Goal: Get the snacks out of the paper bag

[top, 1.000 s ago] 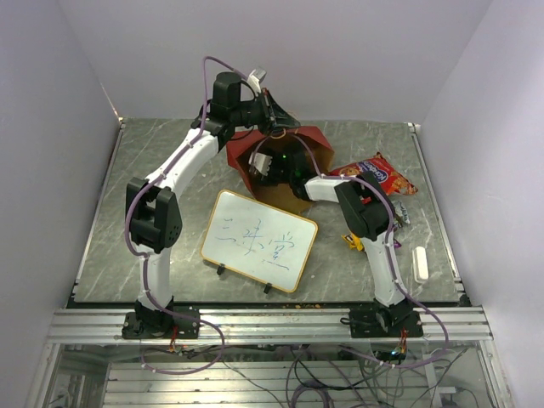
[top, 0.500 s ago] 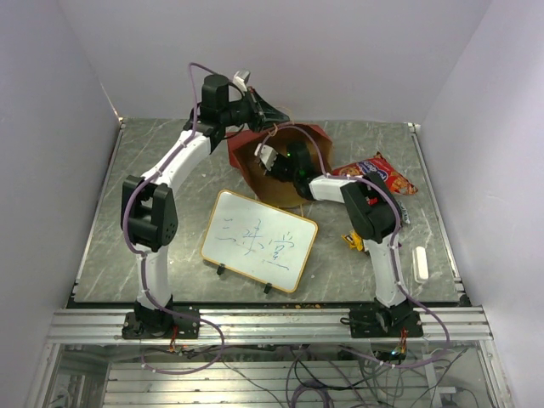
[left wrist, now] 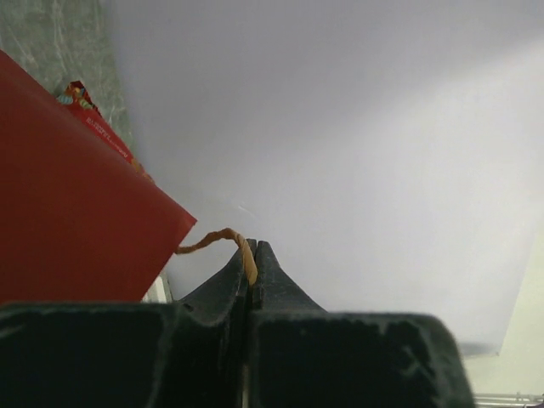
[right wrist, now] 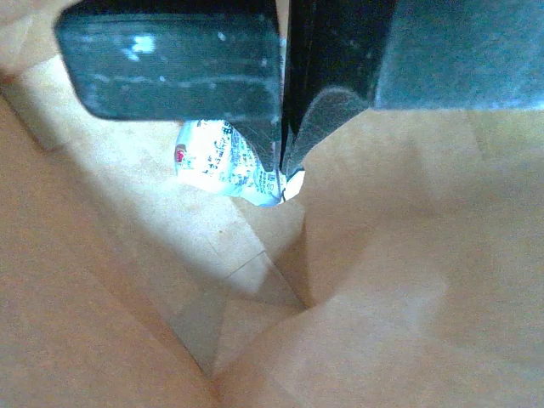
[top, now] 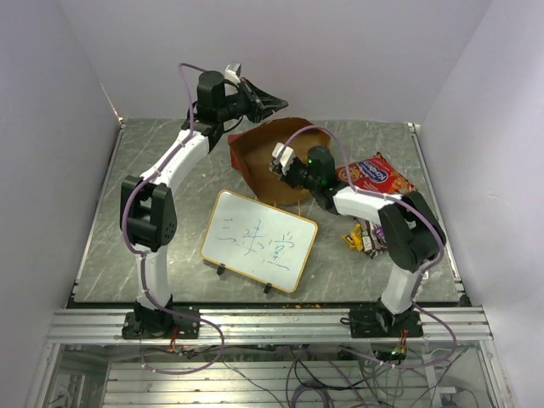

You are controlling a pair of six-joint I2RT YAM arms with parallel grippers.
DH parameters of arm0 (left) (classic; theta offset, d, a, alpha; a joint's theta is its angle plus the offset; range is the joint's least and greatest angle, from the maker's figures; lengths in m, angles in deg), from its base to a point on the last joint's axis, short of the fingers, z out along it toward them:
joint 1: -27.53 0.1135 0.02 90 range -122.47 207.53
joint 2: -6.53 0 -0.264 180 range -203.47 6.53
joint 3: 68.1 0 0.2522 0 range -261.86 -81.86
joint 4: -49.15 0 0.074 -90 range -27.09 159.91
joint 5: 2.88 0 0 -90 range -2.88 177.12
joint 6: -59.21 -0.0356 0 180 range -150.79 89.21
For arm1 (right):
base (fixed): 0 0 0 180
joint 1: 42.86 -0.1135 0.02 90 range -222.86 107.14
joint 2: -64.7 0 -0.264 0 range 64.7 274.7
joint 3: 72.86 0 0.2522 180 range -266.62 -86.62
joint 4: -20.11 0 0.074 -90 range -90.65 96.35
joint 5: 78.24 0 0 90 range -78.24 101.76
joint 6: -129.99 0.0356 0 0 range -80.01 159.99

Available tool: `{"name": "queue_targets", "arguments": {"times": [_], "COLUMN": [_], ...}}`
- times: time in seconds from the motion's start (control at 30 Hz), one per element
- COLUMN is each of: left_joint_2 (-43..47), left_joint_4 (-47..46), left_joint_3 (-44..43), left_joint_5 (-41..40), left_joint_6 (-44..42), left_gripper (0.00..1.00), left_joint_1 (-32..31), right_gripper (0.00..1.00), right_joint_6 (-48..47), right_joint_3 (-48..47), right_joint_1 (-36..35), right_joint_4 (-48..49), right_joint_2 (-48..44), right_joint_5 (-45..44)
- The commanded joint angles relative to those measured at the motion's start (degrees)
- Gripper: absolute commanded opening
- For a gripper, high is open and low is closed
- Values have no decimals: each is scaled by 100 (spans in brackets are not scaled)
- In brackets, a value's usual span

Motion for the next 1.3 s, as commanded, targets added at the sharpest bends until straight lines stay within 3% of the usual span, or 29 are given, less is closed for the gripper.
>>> {"name": "queue_targets", "arguments": {"times": [0.0, 0.13, 0.27, 0.47, 0.8, 1.0, 1.13, 1.27], "left_joint_2": [60, -87, -257, -548, 17, 436, 493, 485], "left_joint_4": [-252, 150, -77, -131, -370, 464, 775, 1225], "left_joint_3": [-172, -582, -756, -1152, 9, 440, 532, 151], "left_joint_5": [-343, -544, -785, -1156, -1066, -1032, -1005, -1025], "left_joint_6": [207, -8, 268, 521, 398, -276, -394, -807], "left_gripper": [7, 7, 7, 7, 7, 8, 19, 39], "left_joint_1": [-27, 13, 145, 510, 1646, 1959, 1959, 1959], "right_gripper": [0, 0, 0, 0, 0, 0, 0, 0], "right_joint_6": [292, 655, 1028, 1089, 954, 921, 889, 924], "right_joint_3": [447, 719, 572, -167, -169, -63, -43, 61], "right_joint_1": [-47, -48, -49, -47, -48, -48, -48, -48], "right_joint_4": [264, 277, 20, -732, -1120, -1492, -1789, -2058], "right_joint_2": [-817, -1492, -2023, -2451, -3361, -3834, -4029, -4260], "right_joint_5": [187, -166, -791, -1324, -1561, -1748, -1859, -1994]}}
